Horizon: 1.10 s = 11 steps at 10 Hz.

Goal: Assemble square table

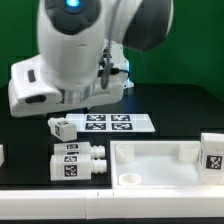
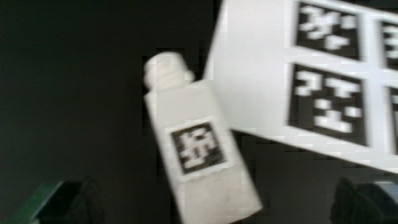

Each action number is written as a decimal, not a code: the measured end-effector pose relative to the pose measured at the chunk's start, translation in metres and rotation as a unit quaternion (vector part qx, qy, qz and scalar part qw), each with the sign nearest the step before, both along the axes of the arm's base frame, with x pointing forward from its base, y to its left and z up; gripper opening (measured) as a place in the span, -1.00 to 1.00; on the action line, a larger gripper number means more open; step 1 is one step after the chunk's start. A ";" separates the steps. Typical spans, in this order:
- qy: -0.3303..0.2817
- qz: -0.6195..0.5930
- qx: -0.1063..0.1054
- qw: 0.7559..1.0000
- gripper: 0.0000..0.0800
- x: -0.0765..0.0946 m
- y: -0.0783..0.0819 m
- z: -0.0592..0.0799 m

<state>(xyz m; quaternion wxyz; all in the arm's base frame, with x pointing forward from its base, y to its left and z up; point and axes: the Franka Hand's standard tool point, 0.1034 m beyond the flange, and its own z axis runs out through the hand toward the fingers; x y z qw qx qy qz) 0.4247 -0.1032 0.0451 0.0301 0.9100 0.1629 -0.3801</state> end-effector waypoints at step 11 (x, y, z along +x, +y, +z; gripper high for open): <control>0.024 0.025 -0.074 0.997 0.62 -0.009 -0.008 -0.017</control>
Offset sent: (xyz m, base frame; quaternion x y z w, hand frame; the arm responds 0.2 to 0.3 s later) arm 0.0000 0.0000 0.0000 0.0000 0.0000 0.0000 1.0000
